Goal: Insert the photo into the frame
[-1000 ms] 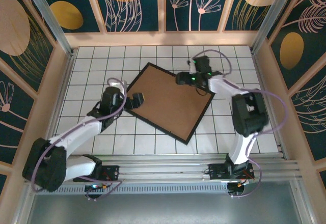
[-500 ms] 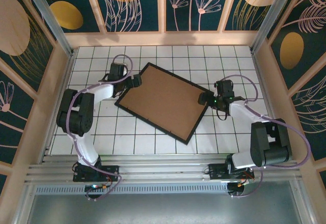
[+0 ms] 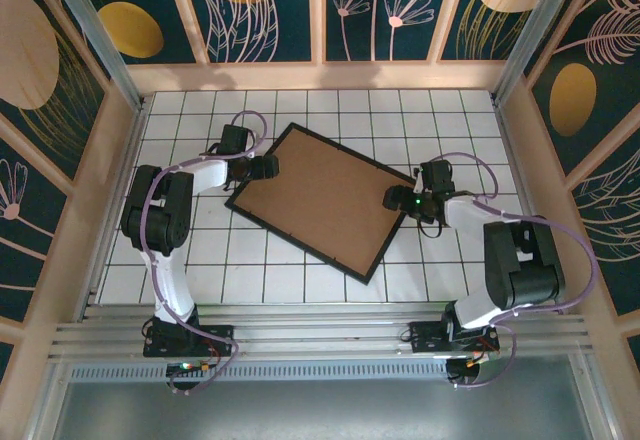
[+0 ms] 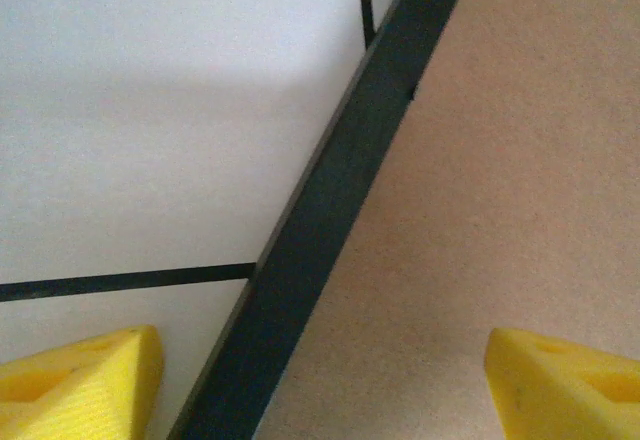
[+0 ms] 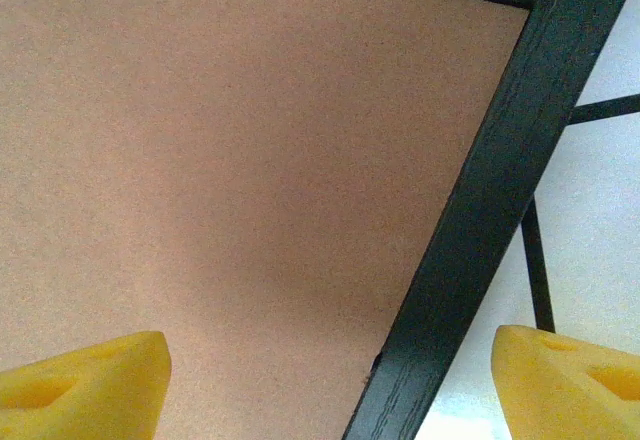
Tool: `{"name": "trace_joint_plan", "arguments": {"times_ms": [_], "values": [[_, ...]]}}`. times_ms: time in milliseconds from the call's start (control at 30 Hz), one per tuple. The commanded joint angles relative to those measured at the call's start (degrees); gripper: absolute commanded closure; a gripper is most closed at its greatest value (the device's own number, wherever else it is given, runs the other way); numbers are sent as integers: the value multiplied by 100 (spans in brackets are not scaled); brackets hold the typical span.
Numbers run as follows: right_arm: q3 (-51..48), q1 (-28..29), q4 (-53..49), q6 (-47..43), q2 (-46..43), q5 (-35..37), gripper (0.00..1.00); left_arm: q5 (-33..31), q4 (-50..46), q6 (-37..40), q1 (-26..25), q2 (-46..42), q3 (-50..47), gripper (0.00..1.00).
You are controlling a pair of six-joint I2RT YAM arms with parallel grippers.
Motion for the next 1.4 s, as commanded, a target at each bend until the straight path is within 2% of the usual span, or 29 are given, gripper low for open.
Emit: {"name": "trace_joint_plan", "arguments": {"times_ms": [0, 200, 300, 467, 633, 867, 1000, 1233, 1367], "values": [[256, -11, 163, -1, 148, -66, 16, 328, -209, 46, -15, -85, -171, 22], [667, -26, 309, -58, 491, -226, 18, 517, 167, -249, -14, -1006, -1285, 42], [937, -19, 394, -108, 775, -502, 20, 649, 489, -529, -13, -1716, -2257, 53], [1372, 154, 250, -276, 1201, -807, 25, 682, 891, -1025, -28, -2741, -3549, 64], [1378, 202, -26, -482, 1090, -799, 25, 398, 761, -1063, -28, -3108, -3917, 70], [1567, -98, -893, -942, 838, 203, 27, 178, 603, -946, -25, -3068, -3856, 74], [1616, -243, -1118, -895, 808, 206, 35, 138, 610, -944, -27, -3054, -3851, 75], [1720, -509, -1251, -887, 986, 28, 57, 81, 575, -935, -23, -3054, -3829, 75], [1755, -535, -1231, -893, 1061, -21, 63, 72, 577, -944, -26, -3043, -3812, 75]]}}
